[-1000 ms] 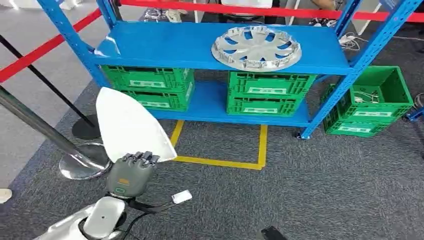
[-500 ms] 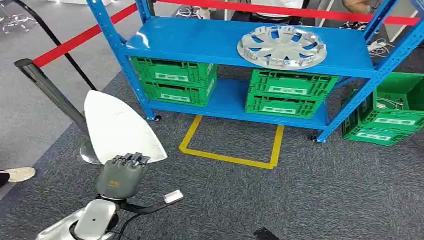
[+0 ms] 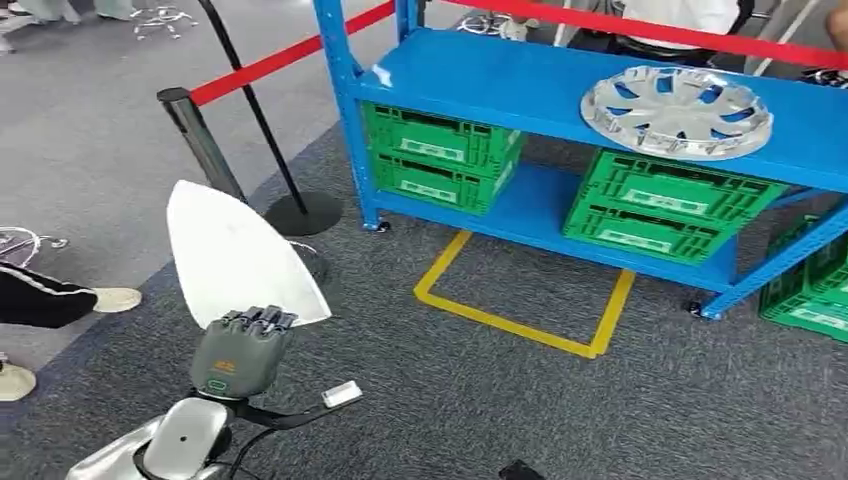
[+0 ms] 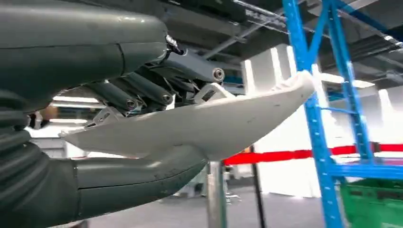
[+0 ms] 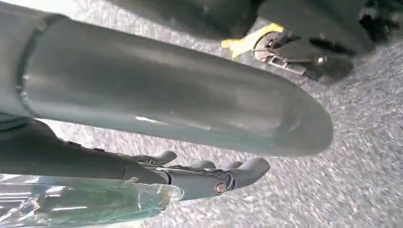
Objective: Take the parts from the cabinet and place them on the table.
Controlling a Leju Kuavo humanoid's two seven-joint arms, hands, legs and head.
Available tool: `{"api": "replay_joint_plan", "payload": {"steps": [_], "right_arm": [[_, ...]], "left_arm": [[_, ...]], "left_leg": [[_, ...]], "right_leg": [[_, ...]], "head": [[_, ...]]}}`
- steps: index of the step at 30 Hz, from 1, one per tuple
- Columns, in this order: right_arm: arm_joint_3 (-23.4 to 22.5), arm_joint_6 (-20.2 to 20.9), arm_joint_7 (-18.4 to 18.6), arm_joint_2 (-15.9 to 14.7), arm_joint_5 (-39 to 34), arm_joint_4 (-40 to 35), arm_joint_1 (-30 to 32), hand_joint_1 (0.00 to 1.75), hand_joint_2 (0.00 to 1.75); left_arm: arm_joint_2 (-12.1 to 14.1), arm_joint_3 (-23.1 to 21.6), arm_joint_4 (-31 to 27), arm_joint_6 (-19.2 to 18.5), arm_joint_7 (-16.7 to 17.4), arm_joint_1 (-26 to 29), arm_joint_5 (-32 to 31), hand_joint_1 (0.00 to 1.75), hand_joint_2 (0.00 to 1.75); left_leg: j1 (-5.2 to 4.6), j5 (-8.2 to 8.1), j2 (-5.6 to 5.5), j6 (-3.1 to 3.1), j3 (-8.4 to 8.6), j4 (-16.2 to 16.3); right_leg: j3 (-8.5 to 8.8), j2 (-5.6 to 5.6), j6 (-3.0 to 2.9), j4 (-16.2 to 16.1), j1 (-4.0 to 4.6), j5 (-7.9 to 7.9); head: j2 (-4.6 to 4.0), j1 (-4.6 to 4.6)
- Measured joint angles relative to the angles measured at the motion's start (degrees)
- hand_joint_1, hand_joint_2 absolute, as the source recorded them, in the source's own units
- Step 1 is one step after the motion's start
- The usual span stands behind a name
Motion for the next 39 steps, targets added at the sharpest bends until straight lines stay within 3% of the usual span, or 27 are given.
{"api": "replay_joint_plan", "payload": {"steps": [3,4,5,6,8,9,10,12,13,14,15,18,19,20,21,23,24,25,26,28,29,30,33,34,35,36,39], "right_arm": [[0.31,-0.24,0.20,0.04,0.18,0.00,-0.05,0.00,0.00],[0.35,-0.26,0.25,0.15,0.18,0.00,-0.03,0.00,0.00],[0.35,-0.28,0.22,0.20,0.18,0.00,-0.06,0.00,0.00],[0.37,-0.18,0.22,0.22,0.15,0.00,0.04,0.00,0.00],[0.35,0.28,0.22,0.20,0.02,0.00,0.24,0.00,0.00],[0.35,0.44,0.22,0.20,0.02,0.00,0.25,0.00,0.00],[0.35,0.59,0.20,0.20,0.02,0.00,0.18,0.00,0.00],[0.37,0.74,0.18,0.20,0.02,0.00,0.14,0.00,0.00],[0.37,0.76,0.16,0.22,0.02,0.00,0.12,0.00,0.00],[0.37,0.81,0.11,0.22,0.02,0.00,0.11,0.00,0.00],[0.37,0.85,0.07,0.22,-0.02,0.00,0.16,0.00,0.00],[0.37,0.92,0.05,0.24,-0.13,0.00,0.00,0.00,0.00],[0.42,1.01,0.05,0.28,-0.17,0.00,-0.08,0.00,0.00],[0.42,0.98,0.03,0.28,-0.20,0.00,-0.08,0.00,0.00],[0.42,0.96,0.05,0.28,-0.22,0.00,0.02,0.00,0.00],[0.42,0.96,0.05,0.28,-0.26,0.00,0.29,0.00,0.00],[0.42,0.96,0.05,0.28,-0.28,0.00,0.40,0.00,0.00],[0.42,0.96,0.05,0.28,-0.35,0.00,0.42,0.00,0.00],[0.42,0.96,0.05,0.28,-0.39,0.00,0.37,0.00,0.00],[0.42,0.96,0.05,0.28,-0.50,0.00,0.20,0.00,0.00],[0.42,0.96,0.05,0.26,-0.55,0.00,0.19,0.00,0.00],[0.42,0.96,0.03,0.31,-0.57,0.00,0.13,0.00,0.00],[0.42,0.96,0.05,0.31,-0.74,0.00,-0.02,0.00,0.00],[0.42,0.96,0.05,0.39,-0.83,0.00,-0.01,0.00,0.00],[0.42,0.96,0.05,0.39,-0.89,-0.02,-0.09,0.00,0.00],[0.42,0.96,0.05,0.42,-0.89,-0.02,-0.10,0.00,0.00],[0.37,0.96,0.05,0.37,-1.03,-0.02,0.15,0.00,0.00]], "left_arm": [[-0.02,1.21,0.00,-0.11,-1.78,0.97,0.00,1.62,1.75],[-0.19,1.71,0.00,-0.17,-2.63,1.43,0.00,1.62,1.75],[-0.72,2.25,0.00,-0.30,-3.64,1.42,0.00,1.62,1.75],[-1.12,3.02,0.00,-0.39,-4.35,1.43,0.00,1.62,1.75],[-2.12,4.44,0.00,-0.48,-5.45,1.75,0.00,1.62,1.75],[-2.41,4.98,0.00,-0.50,-5.95,2.08,0.00,1.62,1.75],[-2.65,5.62,0.02,-0.50,-6.34,2.47,0.00,1.62,1.75],[-3.17,6.19,0.02,-0.50,-6.78,2.66,0.00,1.62,1.75],[-3.50,6.96,0.02,-0.48,-7.37,2.66,0.00,1.62,1.75],[-3.87,7.55,0.02,-0.48,-8.58,2.65,0.00,1.62,1.75],[-4.48,8.60,0.00,-0.48,-10.28,2.59,0.00,1.62,1.75],[-5.96,11.71,-0.26,-0.63,-13.95,3.79,0.00,1.62,1.75],[-6.32,12.62,-0.66,-0.78,-14.82,4.09,0.00,1.62,1.75],[-6.75,13.64,-1.07,-0.92,-15.46,4.10,0.00,1.62,1.75],[-7.34,14.53,-1.37,-1.18,-15.98,3.98,0.00,1.62,1.75],[-8.18,15.57,-1.79,-1.40,-16.44,3.97,0.00,1.62,1.75],[-8.39,15.85,-1.83,-1.51,-16.53,4.06,0.00,1.62,1.75],[-8.53,16.07,-1.86,-1.51,-16.55,4.22,0.00,1.62,1.75],[-8.77,16.40,-1.94,-1.51,-16.70,4.32,0.00,1.62,1.75],[-9.22,17.12,-2.45,-1.48,-17.20,4.27,0.00,1.62,1.75],[-9.40,17.25,-2.79,-1.48,-17.40,4.18,0.00,1.62,1.75],[-9.51,17.42,-2.97,-1.51,-17.40,3.96,0.00,1.62,1.75],[-9.60,17.86,-3.30,-1.42,-17.07,3.95,0.00,1.62,1.75],[-9.18,17.84,-3.30,-1.33,-16.24,3.91,0.00,1.62,1.75],[-9.05,17.64,-3.36,-1.22,-15.05,3.68,0.00,1.62,1.75],[-8.94,17.38,-3.34,-1.16,-14.43,3.12,0.00,1.62,1.75],[-8.92,16.85,-3.34,-0.72,-14.12,2.56,0.00,1.62,1.75]], "left_leg": [[0.39,0.85,-1.72,-1.09,-1.05,-0.05],[0.21,0.00,0.20,-1.27,-1.37,0.46],[0.02,-1.82,3.20,-1.71,-2.41,2.71],[0.14,-4.10,4.51,-2.08,-4.19,6.65],[0.46,-7.99,5.52,-2.44,-8.17,15.55],[0.58,-8.37,5.55,-2.51,-9.01,17.63],[0.64,-7.46,5.57,-2.51,-8.33,17.01],[0.54,-3.35,6.26,-2.21,-3.70,9.31],[0.33,-1.59,8.20,-1.93,-0.77,4.55],[-0.09,-1.22,12.09,-1.76,1.39,1.20],[-0.65,-1.73,11.79,-1.29,1.64,-0.34],[-0.85,-1.29,9.87,-0.38,0.87,-0.11],[-0.38,-0.87,9.09,0.25,1.08,-0.58],[-0.29,-0.77,8.49,0.51,1.00,-0.58],[-0.23,-0.66,7.78,0.95,0.92,-0.57],[-0.28,-0.50,6.14,1.23,0.75,-0.56],[-0.33,-0.44,5.31,1.30,0.74,-0.55],[-0.33,-0.36,4.47,1.25,0.74,-0.54],[-0.28,-0.29,3.55,1.14,0.74,-0.51],[-0.10,-0.14,1.85,0.84,0.75,-0.35],[-0.06,-0.18,1.16,0.47,0.50,-0.03],[-0.26,-0.31,0.55,0.13,-0.11,0.77],[0.27,0.65,-1.13,-0.96,-1.03,0.48],[0.36,0.50,-1.38,-1.11,-1.33,0.68],[-0.06,-0.55,1.80,-1.39,-1.73,1.55],[0.00,-2.71,3.81,-1.71,-3.12,4.55],[0.38,-7.96,5.45,-2.27,-8.69,16.82]], "right_leg": [[-0.73,-1.67,-0.96,0.20,0.20,0.62],[-0.65,-2.49,-1.31,0.02,0.08,0.82],[-0.70,-3.08,-1.64,-0.05,0.08,0.98],[-0.83,-3.97,-1.81,-0.05,0.24,1.02],[-1.14,-5.76,-1.87,-0.04,0.36,1.04],[-1.27,-6.54,-1.90,-0.04,0.37,1.08],[-1.33,-7.31,-1.88,-0.04,0.38,1.11],[-1.29,-8.87,-1.86,-0.04,0.39,1.12],[-1.16,-9.47,-1.80,-0.04,0.41,1.11],[-1.11,-9.98,-1.63,-0.02,0.66,1.04],[-1.31,-10.69,-1.23,0.30,1.01,0.84],[-1.09,-12.86,-0.50,0.03,0.85,1.01],[-1.63,-12.18,0.05,0.33,0.63,0.42],[-2.06,-8.87,0.20,1.93,0.50,-0.76],[-3.51,-6.90,0.15,5.71,0.50,-2.99],[-7.79,-5.52,0.24,15.21,0.55,-6.98],[-9.21,-5.43,0.27,18.00,0.55,-7.59],[-9.40,-5.43,0.29,18.07,0.55,-6.83],[-8.23,-5.39,0.27,15.40,0.50,-4.79],[-3.43,-4.23,0.23,5.72,0.18,0.09],[-1.67,-1.31,0.34,2.00,-0.22,0.57],[-1.01,-0.18,0.31,0.64,-0.57,0.02],[-1.43,-1.83,-0.46,1.43,0.10,0.47],[-1.45,-2.66,-1.03,1.05,-0.33,0.82],[-1.45,-3.14,-1.29,0.98,-0.18,0.97],[-1.50,-3.84,-1.61,0.90,-0.09,1.05],[-1.74,-6.25,-1.77,0.90,0.13,1.02]], "head": [[0.02,0.00],[0.00,0.03],[0.02,-0.59],[0.02,-0.59],[0.00,-0.61],[0.00,-0.63],[0.00,-0.63],[0.00,-0.63],[0.00,-0.61],[0.00,-0.65],[0.00,-0.72],[0.02,-0.43],[0.02,-0.63],[0.00,-0.39],[0.00,-0.26],[0.00,-0.04],[0.00,-0.06],[0.02,-0.08],[0.00,-0.04],[0.00,-0.04],[0.00,-0.04],[0.00,-0.08],[0.02,-0.15],[0.02,-0.15],[0.00,-0.36],[0.02,-0.85],[0.00,-0.78]]}}
